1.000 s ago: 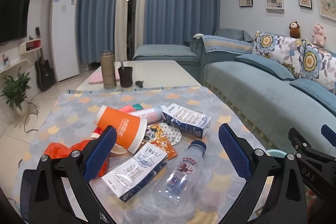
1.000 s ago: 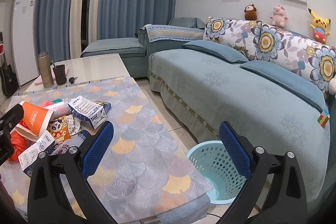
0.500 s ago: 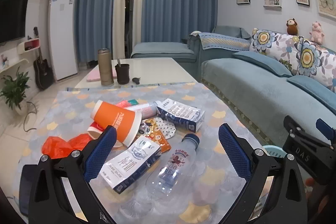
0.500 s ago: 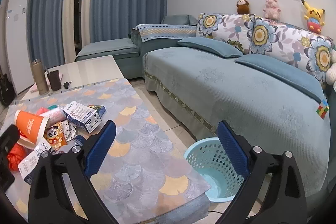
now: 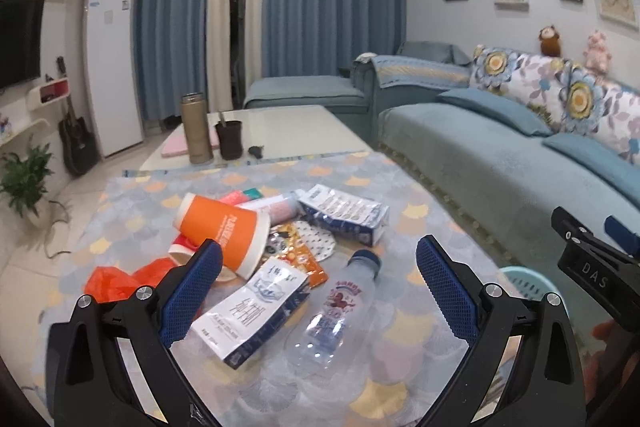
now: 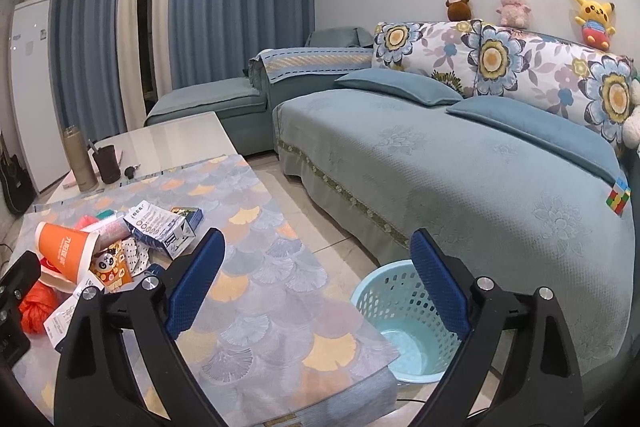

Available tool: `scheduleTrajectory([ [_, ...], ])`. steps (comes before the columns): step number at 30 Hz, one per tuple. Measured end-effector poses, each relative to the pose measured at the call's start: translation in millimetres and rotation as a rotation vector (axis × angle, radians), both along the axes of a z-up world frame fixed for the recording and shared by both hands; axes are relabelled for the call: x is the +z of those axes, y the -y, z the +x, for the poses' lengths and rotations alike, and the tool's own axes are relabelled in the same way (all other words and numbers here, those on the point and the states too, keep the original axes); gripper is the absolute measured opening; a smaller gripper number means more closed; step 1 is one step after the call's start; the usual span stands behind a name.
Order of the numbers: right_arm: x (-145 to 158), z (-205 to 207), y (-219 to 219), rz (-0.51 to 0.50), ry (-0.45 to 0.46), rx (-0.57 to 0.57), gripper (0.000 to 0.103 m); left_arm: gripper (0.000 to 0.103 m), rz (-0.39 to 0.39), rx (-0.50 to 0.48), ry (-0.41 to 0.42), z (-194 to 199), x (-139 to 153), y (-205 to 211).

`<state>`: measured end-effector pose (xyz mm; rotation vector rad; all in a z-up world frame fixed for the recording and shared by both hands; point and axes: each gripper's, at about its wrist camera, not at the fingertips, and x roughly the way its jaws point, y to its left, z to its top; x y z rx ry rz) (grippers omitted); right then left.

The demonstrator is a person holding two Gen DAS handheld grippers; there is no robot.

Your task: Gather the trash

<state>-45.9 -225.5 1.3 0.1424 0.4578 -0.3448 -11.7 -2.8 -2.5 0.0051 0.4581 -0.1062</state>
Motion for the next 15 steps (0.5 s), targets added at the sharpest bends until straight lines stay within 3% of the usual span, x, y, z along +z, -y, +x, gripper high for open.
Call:
scheduleTrajectory([
  [7,2,6,7,0.014,-0.014,0.066,0.089,0.095,-0.053,-0.113,-0.052,8,-10,-8],
  [9,1,14,5,0.007,-0.027,0.102,0.089,0.094,-0.035,-0.127,-0.061,11,-17,-8],
  [11,3,21,1,-0.003,-0.026,0.134,0.089,0.094,-0.013,-0.173,-0.12,20,-26,-4],
  [15,8,56,-17,-0.02,-0.021,0.306,0.082,0.094,0.016,-0.227,-0.225,41,-35,4],
])
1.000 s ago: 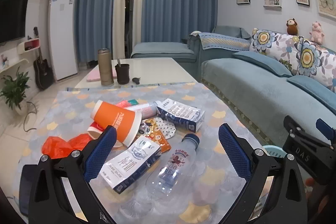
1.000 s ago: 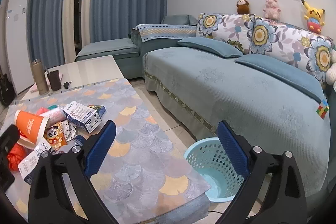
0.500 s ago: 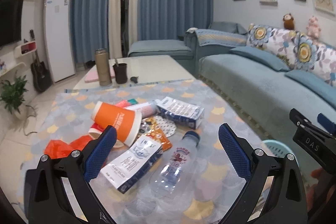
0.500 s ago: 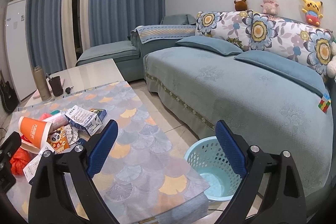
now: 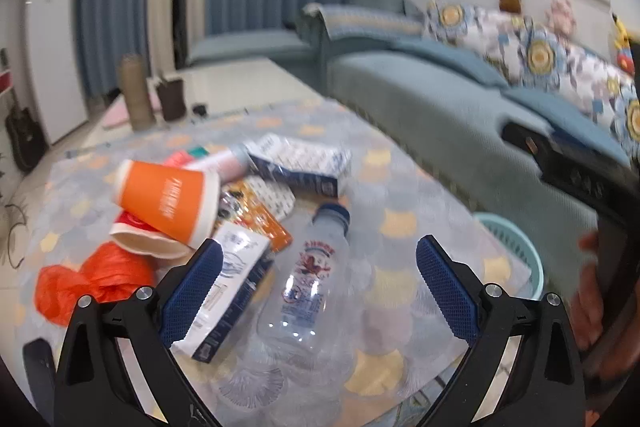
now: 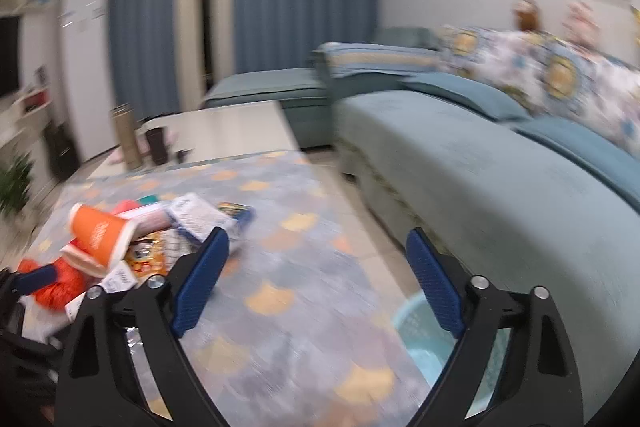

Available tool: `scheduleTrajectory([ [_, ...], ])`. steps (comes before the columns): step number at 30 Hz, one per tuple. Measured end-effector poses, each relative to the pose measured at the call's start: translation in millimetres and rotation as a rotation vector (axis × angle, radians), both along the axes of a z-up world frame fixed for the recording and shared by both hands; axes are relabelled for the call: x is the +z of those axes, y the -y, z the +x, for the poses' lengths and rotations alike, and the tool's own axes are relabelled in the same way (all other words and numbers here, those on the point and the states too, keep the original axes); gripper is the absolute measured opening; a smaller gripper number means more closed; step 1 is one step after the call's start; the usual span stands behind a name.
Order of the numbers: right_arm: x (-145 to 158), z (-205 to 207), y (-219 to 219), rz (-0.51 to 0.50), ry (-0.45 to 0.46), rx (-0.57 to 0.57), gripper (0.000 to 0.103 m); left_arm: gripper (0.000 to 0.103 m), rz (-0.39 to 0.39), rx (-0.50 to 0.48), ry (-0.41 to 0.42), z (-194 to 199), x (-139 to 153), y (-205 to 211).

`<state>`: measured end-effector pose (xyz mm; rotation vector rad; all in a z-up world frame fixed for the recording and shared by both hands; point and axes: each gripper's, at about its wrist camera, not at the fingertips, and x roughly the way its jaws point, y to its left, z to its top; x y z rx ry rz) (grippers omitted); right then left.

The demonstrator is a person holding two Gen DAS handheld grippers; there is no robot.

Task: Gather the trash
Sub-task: 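Grasp the white milk carton with the right tool while the left tool grasps the plastic milk bottle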

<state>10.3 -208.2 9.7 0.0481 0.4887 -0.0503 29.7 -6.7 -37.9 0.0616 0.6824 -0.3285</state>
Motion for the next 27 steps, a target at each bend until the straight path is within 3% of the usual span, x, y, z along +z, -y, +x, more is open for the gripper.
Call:
scheduleTrajectory([
  [3,-1,35,-15,0.028,-0.016,0.126,0.072,0.092,0.018,-0.045,-0.076,19,-11,3],
  [7,-13,87,-37,0.045,-0.077,0.261,0.072,0.09,0.009,-0.033,-0.153,37,-31,-1],
  [13,-49,143,-61,0.063,-0.175,0.348,0.072,0.084,0.046,0.002,-0.212,52,-60,-2],
  [27,-101,198,-101,-0.032,-0.349,0.47,0.078,0.081,0.145,-0.021,-0.204,59,-69,21],
])
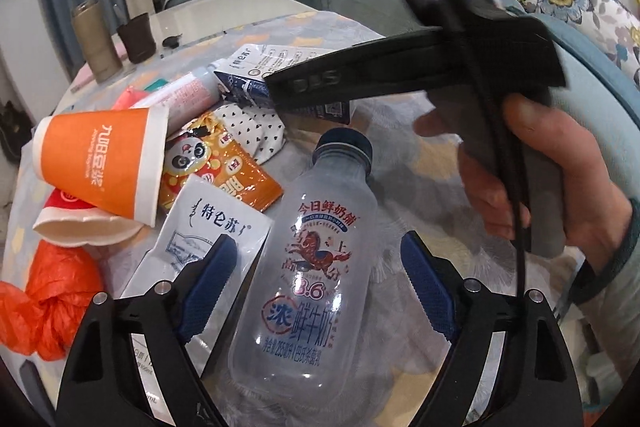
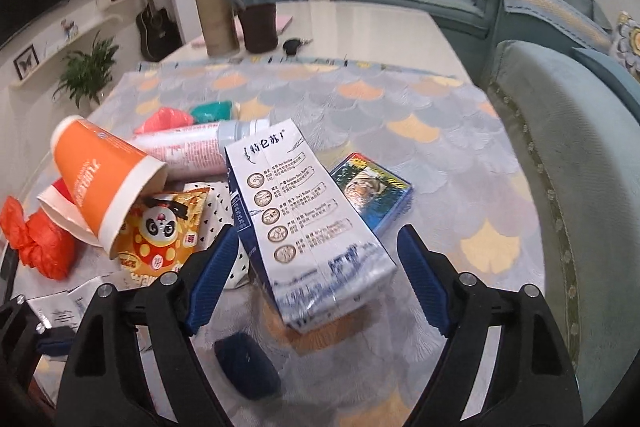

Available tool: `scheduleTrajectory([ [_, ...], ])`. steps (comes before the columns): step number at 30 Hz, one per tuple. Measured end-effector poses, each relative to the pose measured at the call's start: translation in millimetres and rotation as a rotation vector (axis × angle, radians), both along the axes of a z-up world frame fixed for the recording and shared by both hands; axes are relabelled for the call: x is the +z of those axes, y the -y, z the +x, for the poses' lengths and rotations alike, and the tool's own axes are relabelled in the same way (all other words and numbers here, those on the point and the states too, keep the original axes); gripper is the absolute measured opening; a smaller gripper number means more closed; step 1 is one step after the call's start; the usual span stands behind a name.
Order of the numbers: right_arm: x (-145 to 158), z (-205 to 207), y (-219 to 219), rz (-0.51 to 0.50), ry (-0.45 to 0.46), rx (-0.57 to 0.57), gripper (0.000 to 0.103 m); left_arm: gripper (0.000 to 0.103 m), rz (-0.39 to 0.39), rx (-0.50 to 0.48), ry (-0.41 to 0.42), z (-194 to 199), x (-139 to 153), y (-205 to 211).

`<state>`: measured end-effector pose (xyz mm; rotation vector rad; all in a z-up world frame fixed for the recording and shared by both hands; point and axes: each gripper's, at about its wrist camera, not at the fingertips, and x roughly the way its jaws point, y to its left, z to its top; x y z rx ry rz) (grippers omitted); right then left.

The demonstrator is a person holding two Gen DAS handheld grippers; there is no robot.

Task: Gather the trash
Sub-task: 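Grasp the white milk carton with the right tool while the left tool grasps the plastic milk bottle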

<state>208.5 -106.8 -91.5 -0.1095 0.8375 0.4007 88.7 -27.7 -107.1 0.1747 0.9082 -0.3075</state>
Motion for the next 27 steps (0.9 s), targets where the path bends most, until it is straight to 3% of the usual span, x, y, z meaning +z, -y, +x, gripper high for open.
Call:
scheduleTrajectory([
  [2,-4,4,-4,-0.017,-0.022,0.008,0.077,0.079,0.028,0.002,0.011,-1,-1,2],
  [5,-6,4,-8,-0.024,-0.033,0.011,0.073,0.067,0.084,0.008,0.034,-3,-2,7],
  [6,-5,3,-7,-0.016,-0.032,0.014,0.066,0.061,0.086,0.001,0.037,-4,-1,8],
  [8,0,0,0,0.028,-0.041,0.01,0.037,0.056,0.083,-0.016,0.042,-7,0,12],
  [10,5,-1,10,0.074,-0.059,-0.009,0.03,0.055,0.084,-0.013,0.044,-9,-1,13],
  [13,7,-1,19,0.093,-0.08,-0.026,0.028,0.055,0.029,-0.008,0.023,-7,2,6],
  [17,5,-6,30,0.128,-0.135,-0.029,0.029,0.055,-0.032,-0.007,-0.023,-13,5,-3],
  [18,4,-8,31,0.131,-0.146,-0.032,0.033,0.055,-0.047,-0.009,-0.035,-16,6,-5],
  [20,4,-10,31,0.128,-0.142,-0.042,0.058,0.055,-0.074,-0.004,-0.048,-20,7,-10],
  [22,6,-11,28,0.119,-0.121,-0.05,0.072,0.055,-0.103,0.0,-0.058,-23,9,-18],
  [27,-3,-3,0,0.026,-0.133,-0.035,0.075,0.055,-0.164,0.003,-0.102,-23,5,-33],
])
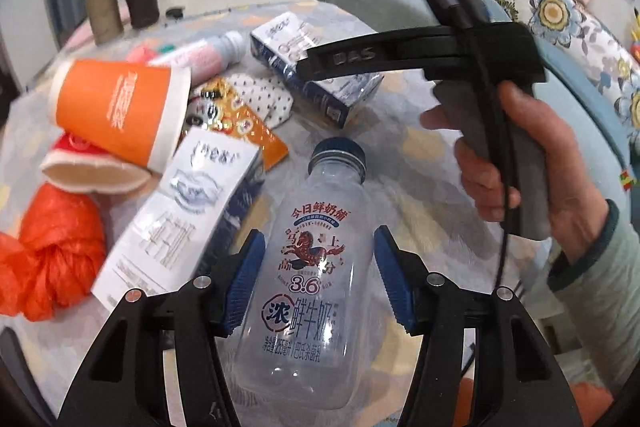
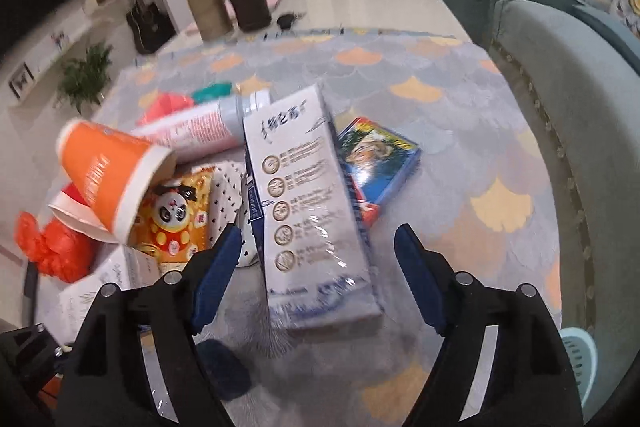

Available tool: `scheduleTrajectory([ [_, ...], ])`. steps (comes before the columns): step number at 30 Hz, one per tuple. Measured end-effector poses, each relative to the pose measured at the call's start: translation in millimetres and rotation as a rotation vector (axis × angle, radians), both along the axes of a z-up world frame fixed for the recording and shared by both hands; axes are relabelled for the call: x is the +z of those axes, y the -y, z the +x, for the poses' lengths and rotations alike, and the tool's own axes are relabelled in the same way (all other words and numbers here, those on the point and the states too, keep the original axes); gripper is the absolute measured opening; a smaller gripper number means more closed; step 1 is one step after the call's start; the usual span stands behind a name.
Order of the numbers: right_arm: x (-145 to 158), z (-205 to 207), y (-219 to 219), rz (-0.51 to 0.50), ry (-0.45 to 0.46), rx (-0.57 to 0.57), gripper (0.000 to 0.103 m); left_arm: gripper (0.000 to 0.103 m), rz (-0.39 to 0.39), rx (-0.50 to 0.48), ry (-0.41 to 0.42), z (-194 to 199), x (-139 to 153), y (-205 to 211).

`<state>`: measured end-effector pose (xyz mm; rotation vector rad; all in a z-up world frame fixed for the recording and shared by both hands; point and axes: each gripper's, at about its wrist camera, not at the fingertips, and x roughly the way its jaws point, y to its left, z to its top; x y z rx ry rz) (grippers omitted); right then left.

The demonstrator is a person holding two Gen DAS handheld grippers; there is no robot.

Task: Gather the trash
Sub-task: 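Grasp the white milk carton with the right tool while the left tool grasps the plastic milk bottle, then carry the bottle and carton to the blue wastebasket and release both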

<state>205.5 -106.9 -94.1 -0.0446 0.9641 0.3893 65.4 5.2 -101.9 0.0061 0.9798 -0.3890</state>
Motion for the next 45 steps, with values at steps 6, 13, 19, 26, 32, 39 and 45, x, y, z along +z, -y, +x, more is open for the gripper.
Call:
scheduleTrajectory([
  [6,-18,3,-16,-0.088,-0.012,-0.005,0.062,0.055,0.009,-0.011,0.018,1,4,1],
  [13,22,-31,27,0.013,0.104,-0.092,0.06,0.053,-0.058,-0.012,0.052,-4,13,1],
  [19,63,-81,95,0.074,0.197,-0.199,0.06,0.0,-0.162,-0.026,0.058,-4,26,13],
  [26,58,-121,143,0.075,0.156,-0.234,0.06,0.056,-0.081,-0.079,-0.017,-20,17,38],
  [32,48,-168,174,0.119,0.145,-0.274,0.06,0.072,-0.09,-0.068,-0.113,-38,1,50],
  [39,30,-215,222,0.151,0.126,-0.379,0.06,0.061,0.03,-0.009,-0.148,-30,-17,76],
  [45,29,-245,278,0.187,0.148,-0.519,0.06,0.057,-0.103,-0.159,0.016,-30,38,127],
])
